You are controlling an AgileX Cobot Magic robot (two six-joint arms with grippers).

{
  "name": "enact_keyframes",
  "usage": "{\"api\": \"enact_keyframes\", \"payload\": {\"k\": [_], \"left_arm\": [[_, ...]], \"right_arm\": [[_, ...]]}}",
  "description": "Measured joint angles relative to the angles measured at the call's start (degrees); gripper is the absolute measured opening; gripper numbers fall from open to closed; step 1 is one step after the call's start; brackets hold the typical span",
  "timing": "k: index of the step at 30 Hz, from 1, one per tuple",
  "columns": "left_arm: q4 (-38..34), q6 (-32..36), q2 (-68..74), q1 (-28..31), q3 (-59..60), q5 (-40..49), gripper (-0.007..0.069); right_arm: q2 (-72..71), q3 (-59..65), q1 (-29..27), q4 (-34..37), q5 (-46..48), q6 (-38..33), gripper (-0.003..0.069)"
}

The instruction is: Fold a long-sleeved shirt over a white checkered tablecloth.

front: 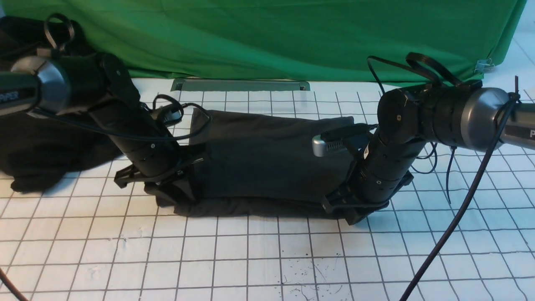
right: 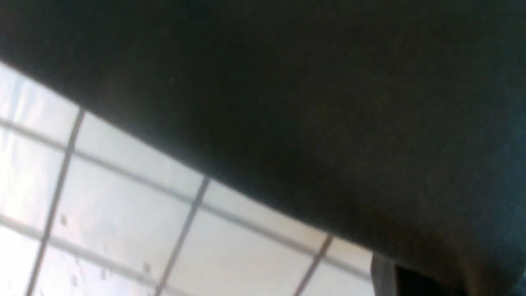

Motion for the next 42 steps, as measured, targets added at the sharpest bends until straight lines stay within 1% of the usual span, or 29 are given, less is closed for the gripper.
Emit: {"api": "enact_keyframes", "payload": {"k": [2,4,5,6,7,11,12,13,15,19,20,21,23,24,25,26,28,29,31,32,33,34,36,38,39,40,41,42], "left_arm": [[-0.64,0.71,-1.0,-0.29,0.02,1.27,0.0039],[-0.87,0.71,-1.82,-0.35,0.02,2.0,0.0031],[-1.28,0.71,-3.67,-0.61,0.07,4.67,0.0028],[-1.28,0.71,-3.9,-0.71,0.07,4.67,0.0028],[-1.15,0.71,-5.42,-1.34,0.29,6.68,0.0028],[0.53,-0.9,-9.01,-5.1,2.8,8.86,0.0028],[1.43,-1.21,-9.9,-6.94,4.12,9.02,0.0028],[1.42,-1.2,-9.99,-7.21,4.29,9.02,0.0028],[3.38,-1.94,-10.46,-9.93,5.96,8.53,0.0028],[4.7,-2.4,-10.35,-10.96,6.62,6.74,0.0036],[4.82,-2.57,-10.29,-11.09,6.62,6.34,0.0043],[5.18,-3.29,-10.28,-11.16,6.62,5.89,0.0075],[5.67,-3.49,-10.28,-11.22,6.62,6.6,0.0122],[5.76,-3.49,-10.28,-11.22,6.62,6.7,0.0128],[6.38,-3.49,-10.28,-11.22,6.62,7.85,0.0178],[6.77,-3.56,-10.28,-11.22,6.62,8.54,0.0216],[7.68,-3.56,-10.41,-11.22,6.67,9.91,0.029],[7.86,-3.56,-10.51,-11.22,6.67,10.29,0.0313],[8.43,-3.56,-11.77,-11.22,6.72,11.19,0.0392],[8.64,-3.56,-12.74,-11.22,6.72,11.74,0.0421],[8.72,-3.56,-13.19,-11.22,6.72,11.88,0.0433],[9.07,-3.56,-15.55,-11.22,6.72,12.42,0.047],[9.6,-3.56,-17.86,-11.22,6.72,12.63,0.0489],[10.75,-3.56,-20.66,-11.22,6.72,12.74,0.0498],[11.2,-3.56,-21.7,-11.22,6.72,12.81,0.0498],[11.78,-3.56,-22.7,-11.22,6.72,12.85,0.0498],[12.5,-3.56,-24.35,-11.22,6.72,12.85,0.0493],[12.79,-3.56,-25.39,-11.22,6.72,12.85,0.0484]], "right_arm": [[-1.39,0.1,0.0,-0.38,3.77,-0.72,0.0018],[-2.47,0.43,-0.02,-0.47,5.13,-0.8,0.0018],[-4.99,1.42,-0.21,-0.53,6.63,-0.74,0.0018],[-4.99,1.59,-0.21,-0.53,6.73,-0.74,0.0018],[-7.5,3.26,-0.21,-0.61,7.18,-0.49,0.0018],[-11.95,8.82,-0.21,-1.56,7.01,1.21,0.0018],[-12.86,10.9,-0.28,-1.95,6.6,1.71,0.0018],[-12.94,11.23,-0.28,-2.0,6.6,1.84,0.0018],[-13.21,15.12,-0.28,-2.22,5.15,2.55,0.002],[-13.21,17.56,-0.28,-2.22,2.73,3.58,0.0038],[-13.21,17.93,-0.28,-2.22,2.19,3.79,0.0056],[-13.21,18.24,-0.28,-2.36,1.7,4.55,0.013],[-13.21,18.24,-0.28,-2.68,1.53,5.07,0.0205],[-13.21,18.24,-0.28,-2.75,1.53,5.15,0.0215],[-13.21,17.86,-0.28,-3.29,1.94,5.28,0.0288],[-13.21,17.29,-0.28,-3.72,3.09,5.28,0.0345],[-13.27,15.79,-0.28,-4.39,6.09,4.96,0.0399],[-13.34,14.93,-0.28,-4.84,7.96,4.67,0.0415],[-14.15,12.51,-0.28,-6.89,13.35,3.89,0.0428],[-14.65,12.05,-0.28,-7.46,14.43,3.48,0.0426],[-14.81,11.75,-0.28,-7.84,15.07,3.48,0.0423],[-16.84,10.96,-0.28,-9.69,17.5,2.71,0.0395],[-19.38,10.69,-0.28,-10.95,18.75,2.06,0.035],[-23.71,10.64,-0.28,-11.57,19.22,0.69,0.0268],[-25.21,10.64,-0.28,-11.61,19.37,0.0,0.024],[-27.94,10.63,-0.28,-11.61,19.48,-0.54,0.0192],[-32.25,10.63,-0.28,-11.68,19.53,-1.09,0.0117],[-34.86,10.63,-0.28,-11.68,19.53,-1.19,0.009]]}}
